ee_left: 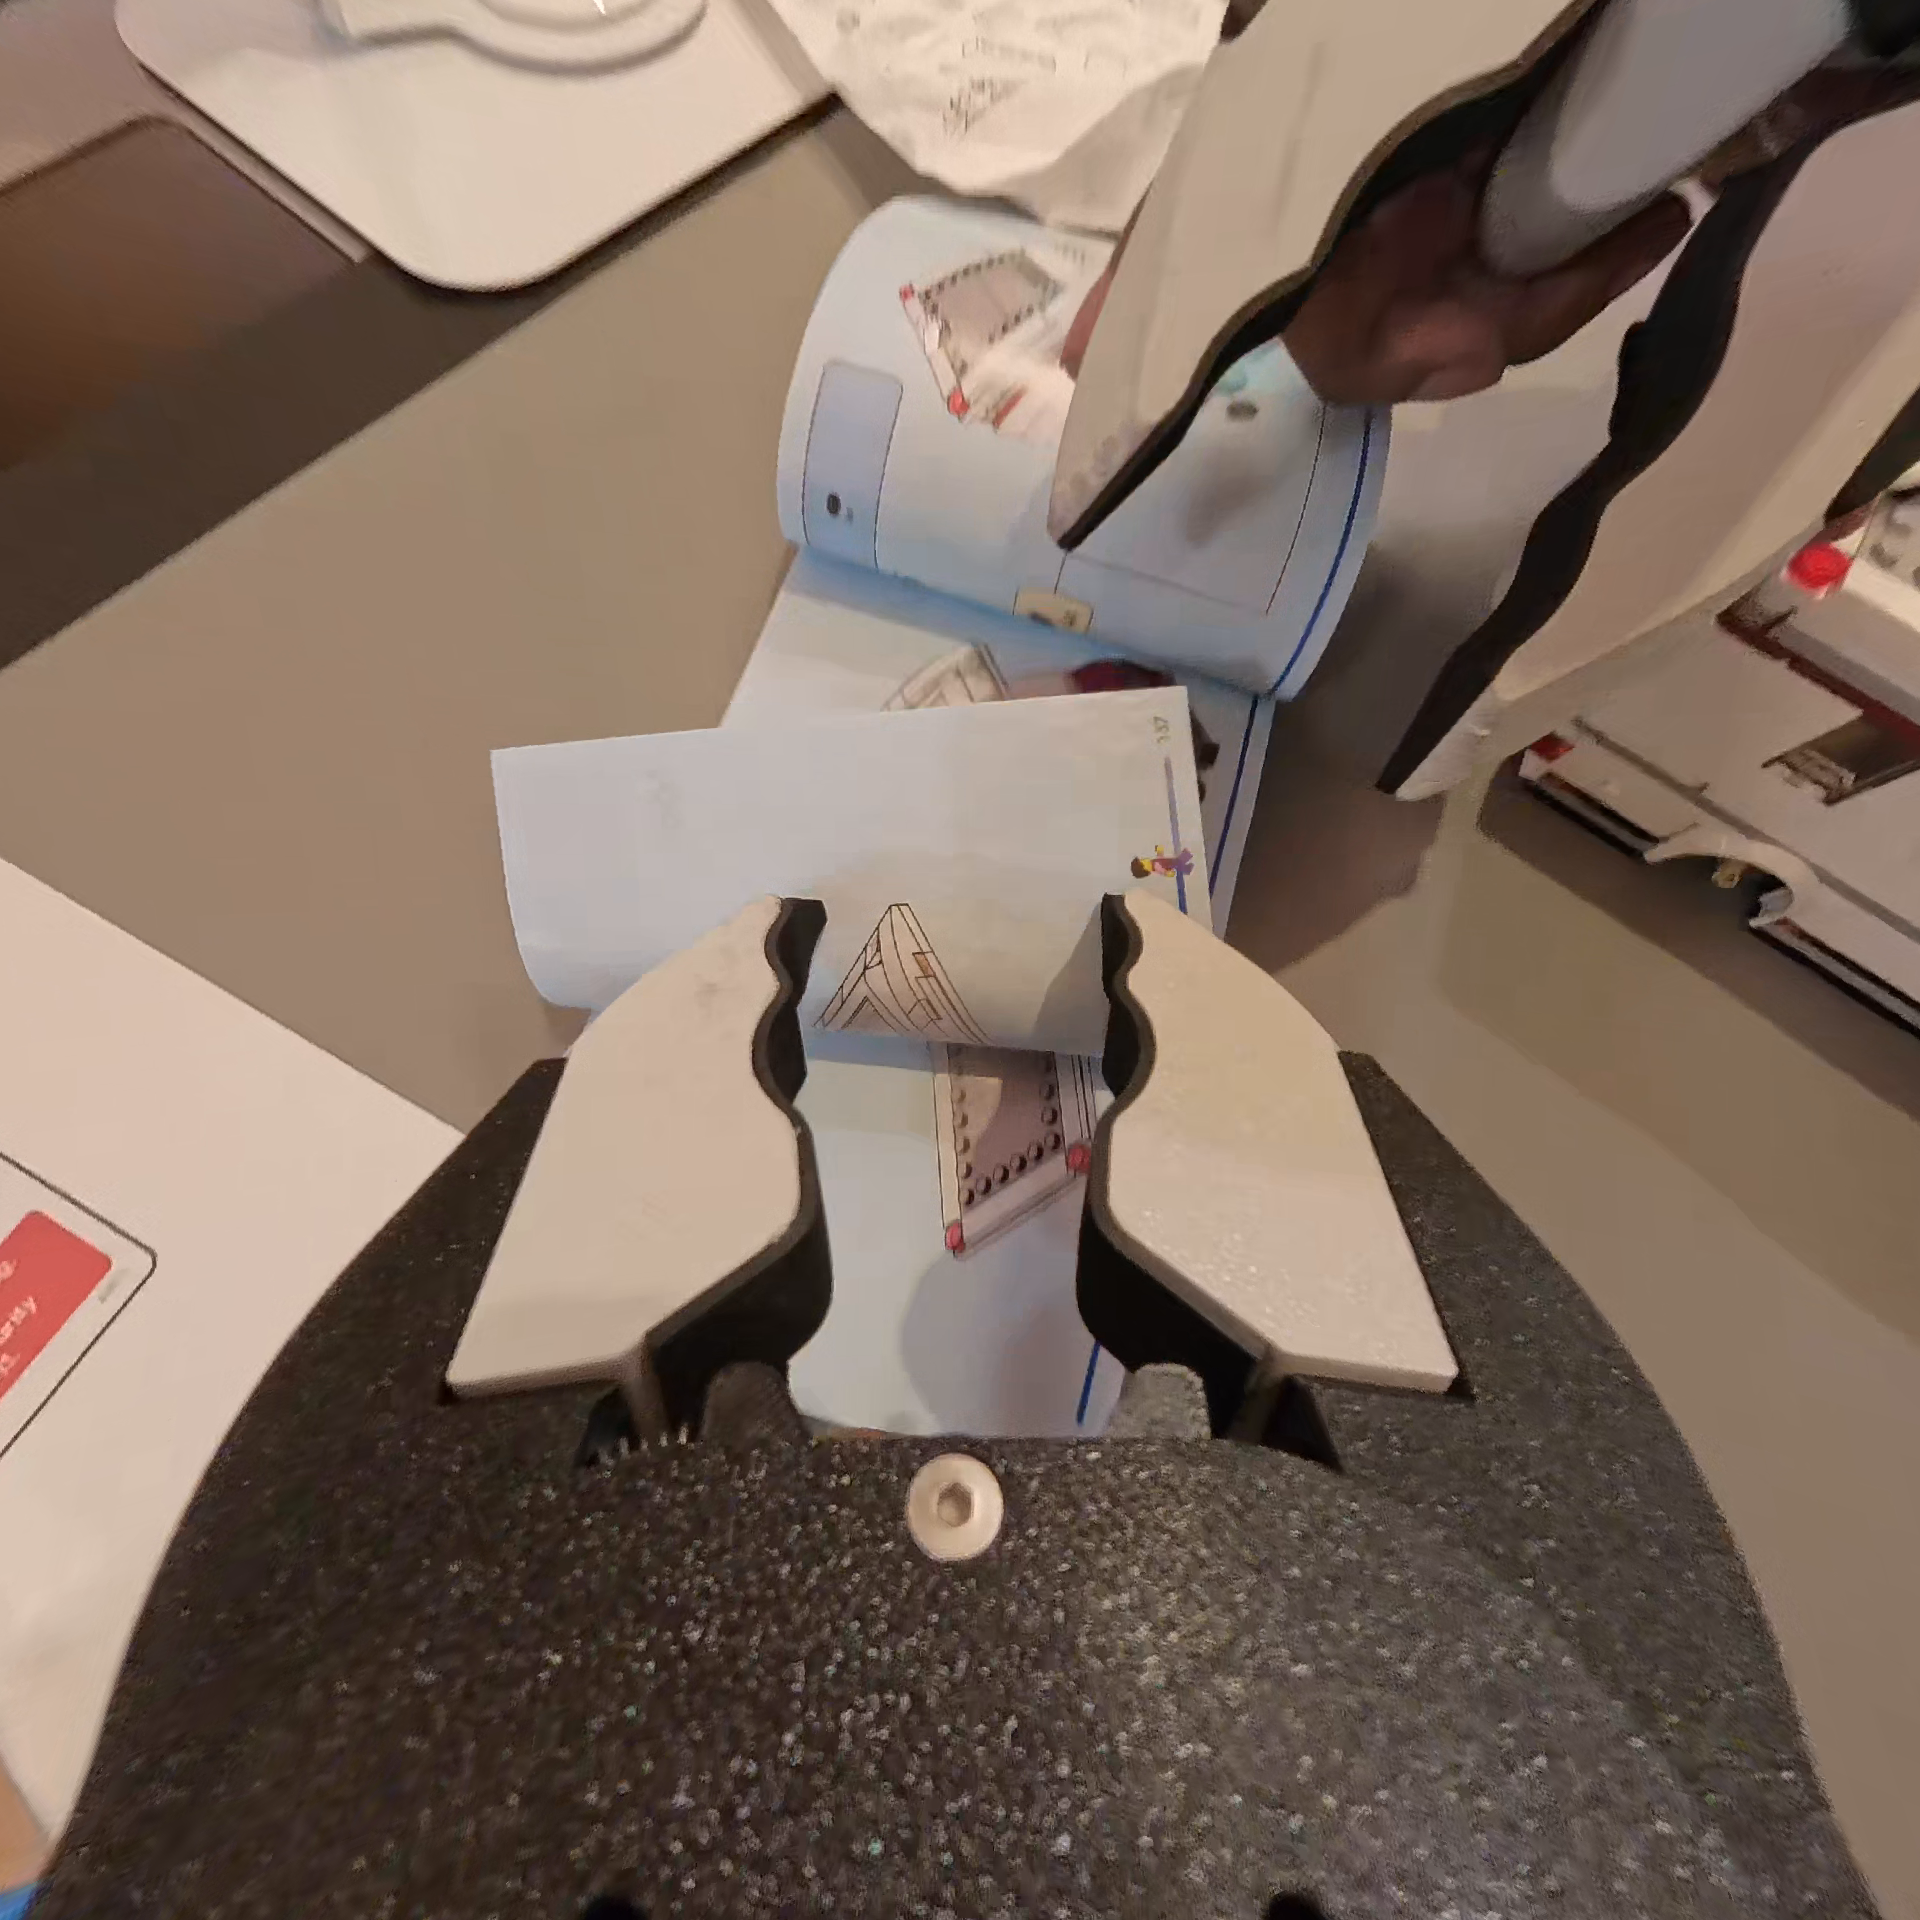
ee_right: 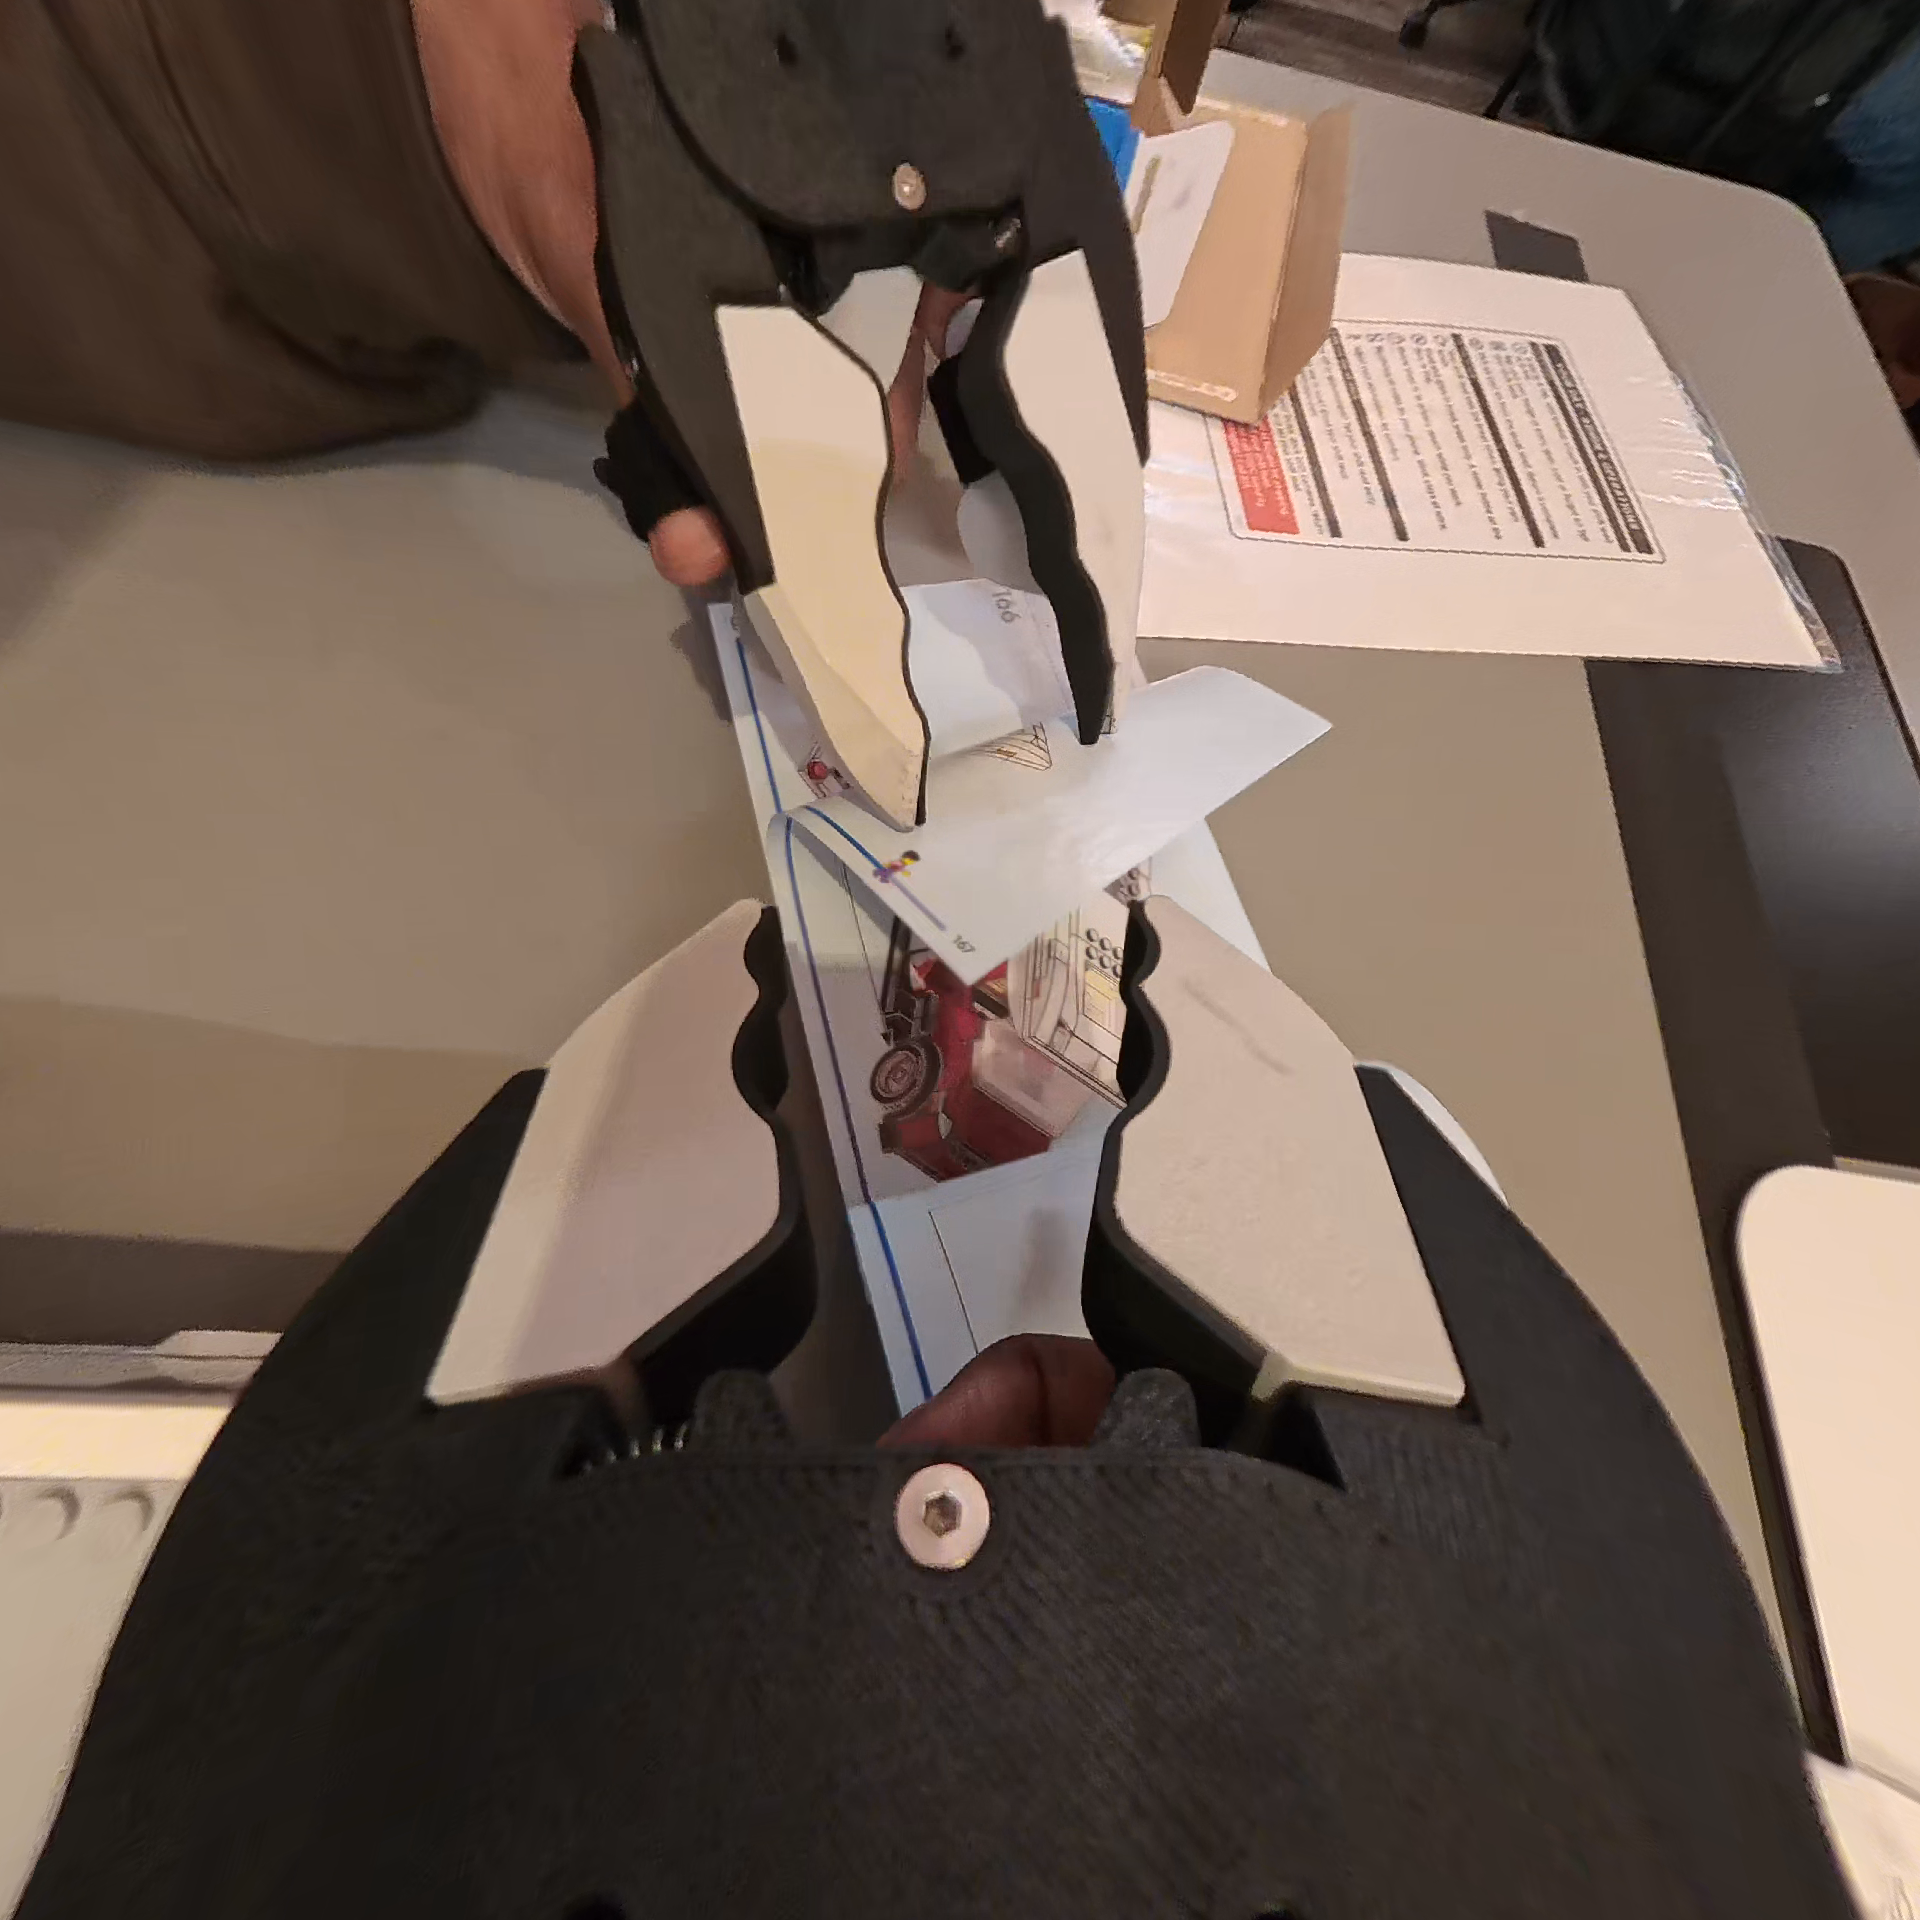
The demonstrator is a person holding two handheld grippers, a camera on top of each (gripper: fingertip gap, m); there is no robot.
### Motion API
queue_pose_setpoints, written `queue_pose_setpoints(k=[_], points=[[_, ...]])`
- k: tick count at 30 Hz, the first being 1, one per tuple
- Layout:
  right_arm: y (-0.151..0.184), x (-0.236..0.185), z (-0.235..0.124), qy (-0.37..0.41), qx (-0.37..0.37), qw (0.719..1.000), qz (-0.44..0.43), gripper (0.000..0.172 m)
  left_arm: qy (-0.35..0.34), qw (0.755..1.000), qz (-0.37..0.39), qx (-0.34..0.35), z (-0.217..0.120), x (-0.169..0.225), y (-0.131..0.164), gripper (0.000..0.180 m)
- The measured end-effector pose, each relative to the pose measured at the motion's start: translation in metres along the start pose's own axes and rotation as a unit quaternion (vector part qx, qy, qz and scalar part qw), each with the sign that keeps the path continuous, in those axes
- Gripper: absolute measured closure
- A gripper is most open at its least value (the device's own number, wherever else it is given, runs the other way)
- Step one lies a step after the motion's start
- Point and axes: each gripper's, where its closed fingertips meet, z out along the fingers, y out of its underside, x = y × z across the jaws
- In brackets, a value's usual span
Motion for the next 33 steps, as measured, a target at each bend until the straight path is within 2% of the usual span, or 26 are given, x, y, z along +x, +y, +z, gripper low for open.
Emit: queue_pose_setpoints(k=[10, 17, 22, 33], points=[[-0.013, -0.021, 0.018, -0.016, -0.012, 0.998, -0.057, 0.109, -0.002, 0.993, 0.008, -0.12, -0.019, -0.002, 0.041, 0.121], [-0.025, -0.036, 0.033, -0.031, 0.004, 0.994, -0.105, 0.109, 0.012, 0.992, 0.01, -0.124, -0.02, 0.001, 0.044, 0.122], [-0.022, -0.039, 0.047, -0.034, -0.028, 0.989, -0.138, 0.11, 0.015, 0.992, 0.011, -0.123, -0.02, 0.002, 0.044, 0.122], [-0.016, -0.038, 0.049, -0.031, -0.041, 0.989, -0.139, 0.11, 0.014, 0.992, 0.007, -0.126, -0.021, 0.0, 0.045, 0.122]])
